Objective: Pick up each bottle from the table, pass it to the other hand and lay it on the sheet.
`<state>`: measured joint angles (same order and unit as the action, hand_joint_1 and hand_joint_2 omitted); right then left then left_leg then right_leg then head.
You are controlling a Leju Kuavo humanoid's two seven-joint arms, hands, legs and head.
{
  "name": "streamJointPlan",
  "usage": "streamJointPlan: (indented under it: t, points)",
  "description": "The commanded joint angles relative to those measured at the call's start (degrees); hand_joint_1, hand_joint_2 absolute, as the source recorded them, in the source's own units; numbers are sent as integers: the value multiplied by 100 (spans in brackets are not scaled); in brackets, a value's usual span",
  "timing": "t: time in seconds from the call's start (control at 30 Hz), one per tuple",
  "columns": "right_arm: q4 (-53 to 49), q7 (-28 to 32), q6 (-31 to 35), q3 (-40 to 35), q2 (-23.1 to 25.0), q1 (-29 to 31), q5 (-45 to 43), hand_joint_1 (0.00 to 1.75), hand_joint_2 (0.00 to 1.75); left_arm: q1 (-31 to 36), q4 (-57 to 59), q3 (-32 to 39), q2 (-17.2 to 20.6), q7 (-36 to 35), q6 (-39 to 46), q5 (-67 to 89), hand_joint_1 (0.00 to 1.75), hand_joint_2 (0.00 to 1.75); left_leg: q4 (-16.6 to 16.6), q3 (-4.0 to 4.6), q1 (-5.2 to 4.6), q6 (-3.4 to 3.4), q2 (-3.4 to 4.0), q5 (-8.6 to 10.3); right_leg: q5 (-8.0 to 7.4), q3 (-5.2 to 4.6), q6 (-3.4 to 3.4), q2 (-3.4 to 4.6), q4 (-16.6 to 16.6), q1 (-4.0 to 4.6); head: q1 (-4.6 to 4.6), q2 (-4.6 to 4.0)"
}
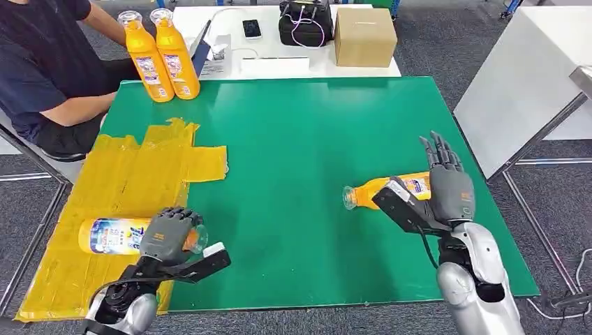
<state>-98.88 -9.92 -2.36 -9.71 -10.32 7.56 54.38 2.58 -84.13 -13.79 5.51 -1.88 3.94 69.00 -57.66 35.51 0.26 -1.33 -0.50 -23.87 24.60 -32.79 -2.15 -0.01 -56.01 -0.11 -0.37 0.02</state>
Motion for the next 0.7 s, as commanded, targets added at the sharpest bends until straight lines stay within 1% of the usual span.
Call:
streamJointPlan:
  t: [0.03, 0.07, 0.1, 0.13, 0.2, 0.23, 0.27, 0.3, 0.33, 0.43, 0.47, 0.5, 0.53, 0.57, 0.6, 0.63, 0.7]
  points:
    - [993, -315, -66, -868, 686, 804, 361, 0, 0, -78, 553, 260, 387, 156, 222, -342, 0, 175, 12, -53, 2, 12, 62, -15, -1, 34, 9, 57, 10, 3, 0, 0]
    - [993, -315, -66, -868, 686, 804, 361, 0, 0, -78, 553, 260, 387, 156, 222, -342, 0, 175, 12, -61, 3, 14, 60, -18, 2, 42, 10, 54, 10, 4, 0, 0]
    - [1110, -364, -34, -965, 755, 888, 405, 0, 0, -96, 589, 336, 403, 230, 257, -392, 0, 175, 15, -65, 3, 18, 78, -19, -1, 39, 14, 72, 6, 5, 0, 0]
    - [1147, -386, -17, -999, 759, 912, 419, 0, 0, -103, 595, 370, 399, 258, 260, -407, 0, 175, 8, -25, 0, 7, 39, -7, -3, 10, 6, 36, 1, 2, 0, 0]
    - [1159, -415, 29, -1071, 742, 934, 415, 0, 0, -107, 586, 380, 403, 301, 279, -324, 0, 175, 7, -38, 4, 11, 43, -13, 2, 21, 8, 39, -4, 6, -4, 0]
    - [1159, -415, 29, -1071, 742, 934, 415, 0, 0, -107, 586, 380, 403, 301, 279, -324, 0, 175, 8, -28, 1, 9, 30, -6, 2, 10, 6, 24, -5, 3, -2, 0]
    - [1145, -415, 32, -1066, 726, 927, 414, 0, 0, -103, 582, 368, 388, 296, 282, -308, 0, 175, 8, -36, 4, 13, 24, -6, 6, 20, 7, 18, -4, 5, 0, 0]
    - [1110, -417, 37, -1064, 707, 908, 410, 0, 0, -100, 576, 363, 376, 282, 285, -279, 0, 175, 6, -21, 4, 12, 9, 0, 4, 9, 5, 9, -7, 4, -2, 0]
    - [1106, -418, 38, -1064, 706, 902, 407, 0, 0, -101, 575, 366, 369, 282, 284, -279, 0, 175, 5, -28, 4, 13, 13, -3, 6, 16, 5, 13, -6, 4, -2, 0]
    - [1088, -437, 43, -1073, 718, 902, 388, 0, 0, -73, 622, 403, 370, 292, 258, -268, 0, 175, 4, -17, 2, 11, 11, 1, 3, 7, 3, 12, -9, 2, -2, 0]
    - [1072, -442, 47, -1067, 712, 889, 384, 0, 0, -70, 618, 400, 375, 295, 250, -261, 0, 175, 3, -27, 3, 11, 13, -3, 6, 18, 3, 13, -8, 2, 2, 0]
    - [1033, -454, 58, -1038, 687, 854, 377, 0, 0, -61, 601, 378, 372, 300, 231, -235, 0, 175, 4, -14, 2, 11, 5, 2, 3, 7, 3, 7, -8, 2, 0, 0]
    - [994, -471, 74, -992, 649, 810, 364, 0, 0, -45, 590, 358, 365, 298, 229, -206, 0, 175, 4, -27, 2, 12, 10, -2, 6, 20, 4, 10, -7, 2, 0, 0]
    - [855, -486, 96, -906, 554, 698, 338, 0, 0, -30, 514, 312, 317, 299, 213, -171, 0, 175, 4, -14, 0, 11, 5, 2, 3, 7, 4, 6, -9, 1, -2, 0]
    - [733, -481, 108, -807, 454, 583, 296, 0, 0, -8, 437, 243, 259, 262, 188, -112, 0, 175, 3, -20, 3, 12, -2, 0, 7, 18, 4, -2, -7, 4, 0, 0]
    - [480, -403, 128, -577, 186, 332, 151, 0, 0, 53, 268, 102, 80, 145, 101, -1, 0, 175, 3, -10, 2, 11, -14, 4, 6, 9, 3, -13, -7, 3, 0, 0]
    - [143, -261, 159, -77, -169, -103, -57, 0, 0, 178, 11, -185, -180, 5, 73, 40, 0, 175, 0, -24, 4, 10, -46, -1, 20, 38, 1, -47, -2, 6, -2, 0]
